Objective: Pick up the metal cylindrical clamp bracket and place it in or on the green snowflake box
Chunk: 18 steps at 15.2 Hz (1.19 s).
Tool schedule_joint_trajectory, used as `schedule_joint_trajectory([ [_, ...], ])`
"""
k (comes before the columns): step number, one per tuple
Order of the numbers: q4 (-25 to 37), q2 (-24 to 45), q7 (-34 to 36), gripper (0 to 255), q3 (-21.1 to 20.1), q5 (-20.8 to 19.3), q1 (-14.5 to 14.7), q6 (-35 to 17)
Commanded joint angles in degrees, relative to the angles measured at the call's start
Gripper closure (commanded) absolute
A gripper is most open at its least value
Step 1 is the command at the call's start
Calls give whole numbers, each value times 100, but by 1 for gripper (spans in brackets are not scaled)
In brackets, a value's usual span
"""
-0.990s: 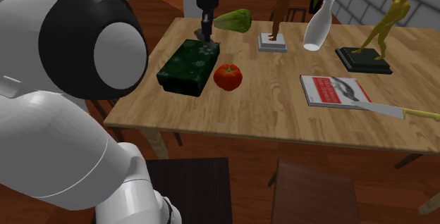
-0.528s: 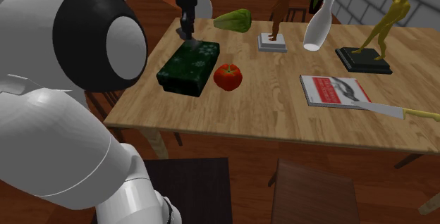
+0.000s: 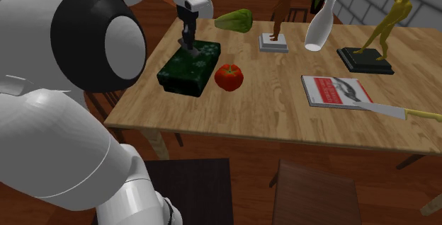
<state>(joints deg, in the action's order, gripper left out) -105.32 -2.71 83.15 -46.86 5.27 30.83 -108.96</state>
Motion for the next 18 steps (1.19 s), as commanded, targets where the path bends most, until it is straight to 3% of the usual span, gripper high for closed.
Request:
schedule_joint_trajectory([
  [1,-127,15,2,255,-6,-10,3,-138],
  [5,-444,65,10,255,-26,-39,12,-490],
  [13,-444,65,10,255,-26,-39,12,-490],
  [14,-444,65,11,0,-26,-39,12,-491],
  [18,-444,65,11,0,-26,-39,12,-491],
])
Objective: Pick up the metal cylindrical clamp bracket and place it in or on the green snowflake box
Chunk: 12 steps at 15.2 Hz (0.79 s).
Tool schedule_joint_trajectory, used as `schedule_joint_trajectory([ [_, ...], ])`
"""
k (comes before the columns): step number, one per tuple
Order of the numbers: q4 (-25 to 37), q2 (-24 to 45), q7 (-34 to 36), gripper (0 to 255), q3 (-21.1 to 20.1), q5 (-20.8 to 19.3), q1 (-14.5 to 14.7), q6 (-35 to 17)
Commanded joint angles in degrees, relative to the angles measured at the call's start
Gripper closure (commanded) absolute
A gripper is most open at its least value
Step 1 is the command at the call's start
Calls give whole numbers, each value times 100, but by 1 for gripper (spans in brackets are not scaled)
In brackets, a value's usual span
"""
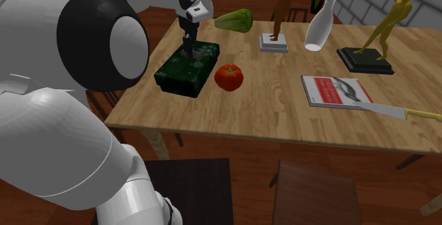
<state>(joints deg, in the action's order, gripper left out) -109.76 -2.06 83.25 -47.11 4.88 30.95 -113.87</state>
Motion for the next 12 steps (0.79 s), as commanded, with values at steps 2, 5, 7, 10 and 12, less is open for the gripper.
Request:
schedule_joint_trajectory([
  [2,141,-65,-34,0,21,47,-13,188],
  [5,577,-188,-93,0,75,130,-45,715],
  [7,577,-188,-93,0,75,130,-45,715],
  [10,577,-188,-93,0,76,130,-45,715],
  [12,577,-188,-93,0,76,130,-45,715],
])
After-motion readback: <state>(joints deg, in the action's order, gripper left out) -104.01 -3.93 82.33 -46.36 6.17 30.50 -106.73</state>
